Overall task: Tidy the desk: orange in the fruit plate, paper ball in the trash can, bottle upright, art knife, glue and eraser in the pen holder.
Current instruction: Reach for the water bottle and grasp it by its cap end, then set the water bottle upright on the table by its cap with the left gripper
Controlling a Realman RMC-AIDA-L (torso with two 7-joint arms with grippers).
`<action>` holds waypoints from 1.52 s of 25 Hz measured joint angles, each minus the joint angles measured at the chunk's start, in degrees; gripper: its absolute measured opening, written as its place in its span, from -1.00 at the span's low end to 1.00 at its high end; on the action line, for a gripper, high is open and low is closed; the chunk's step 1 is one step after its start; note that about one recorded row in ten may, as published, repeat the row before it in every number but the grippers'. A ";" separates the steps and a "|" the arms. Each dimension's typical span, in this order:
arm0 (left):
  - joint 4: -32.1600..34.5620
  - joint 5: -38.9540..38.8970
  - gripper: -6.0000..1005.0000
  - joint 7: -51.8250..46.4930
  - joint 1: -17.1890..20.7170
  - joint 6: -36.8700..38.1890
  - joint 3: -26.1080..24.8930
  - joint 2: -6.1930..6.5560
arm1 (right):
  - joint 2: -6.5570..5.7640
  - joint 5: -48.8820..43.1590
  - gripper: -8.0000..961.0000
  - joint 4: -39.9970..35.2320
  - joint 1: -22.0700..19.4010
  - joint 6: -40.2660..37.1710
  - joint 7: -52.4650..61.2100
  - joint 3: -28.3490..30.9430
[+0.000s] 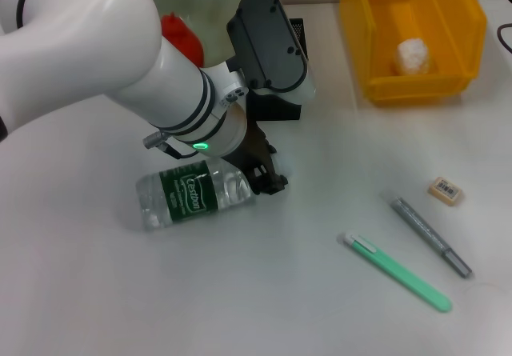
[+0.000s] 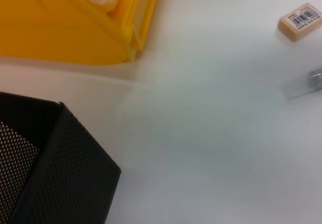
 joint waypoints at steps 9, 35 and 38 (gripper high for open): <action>1.91 -2.10 -0.11 3.15 2.64 -1.03 -3.13 0.05 | 0.00 0.08 0.71 0.22 0.01 -0.08 -0.08 0.71; 1.73 -51.35 -0.09 53.47 28.03 -1.24 -32.36 0.54 | -0.02 0.07 0.71 0.86 2.25 0.37 -0.07 0.40; 0.14 -52.08 -0.09 54.61 27.78 -1.24 -32.75 0.59 | -0.01 0.07 0.71 0.86 2.26 0.37 -0.07 0.38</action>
